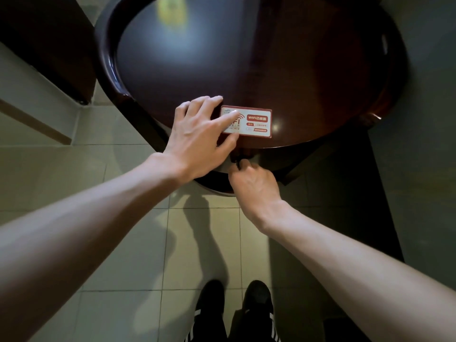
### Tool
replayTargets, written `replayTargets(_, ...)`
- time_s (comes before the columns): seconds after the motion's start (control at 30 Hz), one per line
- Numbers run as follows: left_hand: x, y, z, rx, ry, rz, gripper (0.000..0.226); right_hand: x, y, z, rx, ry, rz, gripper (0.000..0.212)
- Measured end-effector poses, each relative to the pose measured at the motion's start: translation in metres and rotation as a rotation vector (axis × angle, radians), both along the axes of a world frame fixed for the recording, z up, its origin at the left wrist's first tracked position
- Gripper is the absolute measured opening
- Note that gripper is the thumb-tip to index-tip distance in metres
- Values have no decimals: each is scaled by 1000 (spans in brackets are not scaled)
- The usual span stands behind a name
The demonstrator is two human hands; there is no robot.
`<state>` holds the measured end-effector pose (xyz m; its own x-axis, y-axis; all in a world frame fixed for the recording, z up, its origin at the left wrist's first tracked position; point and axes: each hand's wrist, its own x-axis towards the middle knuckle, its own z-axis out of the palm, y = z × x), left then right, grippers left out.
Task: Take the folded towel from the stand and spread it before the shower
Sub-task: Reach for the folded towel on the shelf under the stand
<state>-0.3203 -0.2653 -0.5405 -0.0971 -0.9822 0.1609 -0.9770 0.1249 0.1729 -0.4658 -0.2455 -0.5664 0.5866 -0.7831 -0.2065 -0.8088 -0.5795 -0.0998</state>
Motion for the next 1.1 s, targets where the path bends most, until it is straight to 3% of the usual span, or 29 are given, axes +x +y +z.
replayTargets(0.6,-2,3,-1,41,15,6,51,-4,5,0,-16,46,56,20)
replayTargets(1.1,0,7,-1,82,18,-6,63,-30,53,-5,29,11,183,33)
